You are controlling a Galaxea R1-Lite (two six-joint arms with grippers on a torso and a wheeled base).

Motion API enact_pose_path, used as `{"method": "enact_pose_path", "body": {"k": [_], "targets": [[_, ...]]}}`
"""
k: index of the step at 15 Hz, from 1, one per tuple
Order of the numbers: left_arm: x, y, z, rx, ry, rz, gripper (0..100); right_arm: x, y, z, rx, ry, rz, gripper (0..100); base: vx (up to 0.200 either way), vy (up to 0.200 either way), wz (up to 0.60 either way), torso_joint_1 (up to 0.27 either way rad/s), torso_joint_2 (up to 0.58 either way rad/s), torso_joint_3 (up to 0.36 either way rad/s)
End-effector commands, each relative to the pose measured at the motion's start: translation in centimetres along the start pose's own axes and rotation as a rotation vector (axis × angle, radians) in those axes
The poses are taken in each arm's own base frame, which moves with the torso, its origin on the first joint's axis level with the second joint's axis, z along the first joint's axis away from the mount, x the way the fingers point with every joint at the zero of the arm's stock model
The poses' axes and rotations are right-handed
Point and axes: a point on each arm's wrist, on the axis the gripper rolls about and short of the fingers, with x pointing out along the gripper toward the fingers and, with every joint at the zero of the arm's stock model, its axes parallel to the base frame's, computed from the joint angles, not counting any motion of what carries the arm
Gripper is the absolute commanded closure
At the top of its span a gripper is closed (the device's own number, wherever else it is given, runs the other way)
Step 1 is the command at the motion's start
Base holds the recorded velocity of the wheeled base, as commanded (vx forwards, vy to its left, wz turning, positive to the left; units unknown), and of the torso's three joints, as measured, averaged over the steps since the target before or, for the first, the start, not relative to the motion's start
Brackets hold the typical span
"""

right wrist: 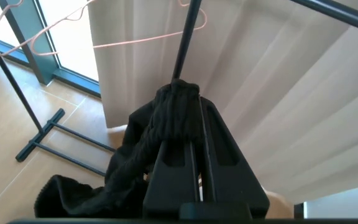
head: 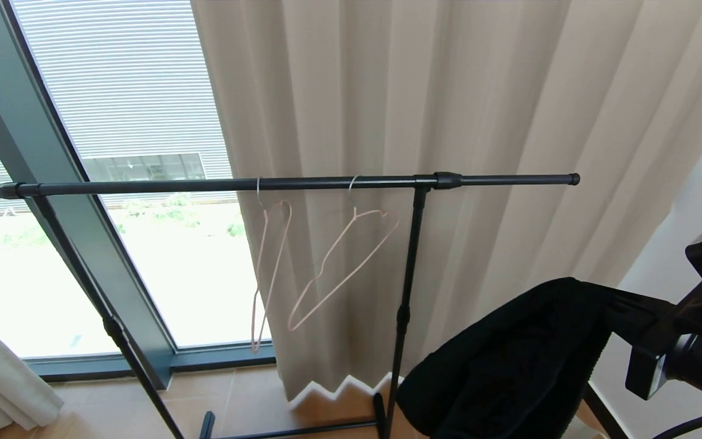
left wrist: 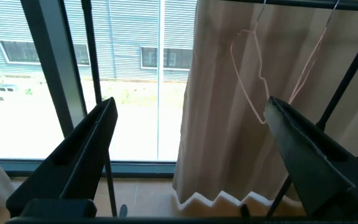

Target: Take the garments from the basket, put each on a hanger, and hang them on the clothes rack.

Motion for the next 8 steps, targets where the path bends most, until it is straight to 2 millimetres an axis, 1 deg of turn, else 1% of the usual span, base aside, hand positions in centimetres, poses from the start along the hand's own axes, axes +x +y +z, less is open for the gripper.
{"method": "enact_pose_path", "body": {"k": [1,3,6,7,8], "targets": [[0.01,0.00,0.01,0.000,0.001,0.000,0,0.07,0.02,-0.01,-0.001,0.001,0.000,100,-0.200,0.000,0.00,0.017,0.01,0.002],[0.01,0.00,0.01,-0.002,0.001,0.000,0,0.07,0.02,-0.01,-0.001,0.001,0.000,100,-0.200,0.200,0.00,0.007,0.00,-0.002],[0.01,0.00,0.01,-0.002,0.001,0.000,0,0.03,0.02,-0.05,-0.001,0.003,0.001,100,-0.200,0.000,0.00,-0.010,0.00,0.004],[0.01,0.00,0.01,-0.002,0.001,0.001,0,0.00,0.01,-0.02,0.000,0.000,0.000,100,0.000,0.200,0.00,0.002,0.00,0.002],[0.01,0.00,0.01,-0.002,0.000,0.003,0,-0.04,0.00,-0.02,0.000,0.000,0.000,100,0.000,0.000,0.00,0.000,0.00,0.000]]}}
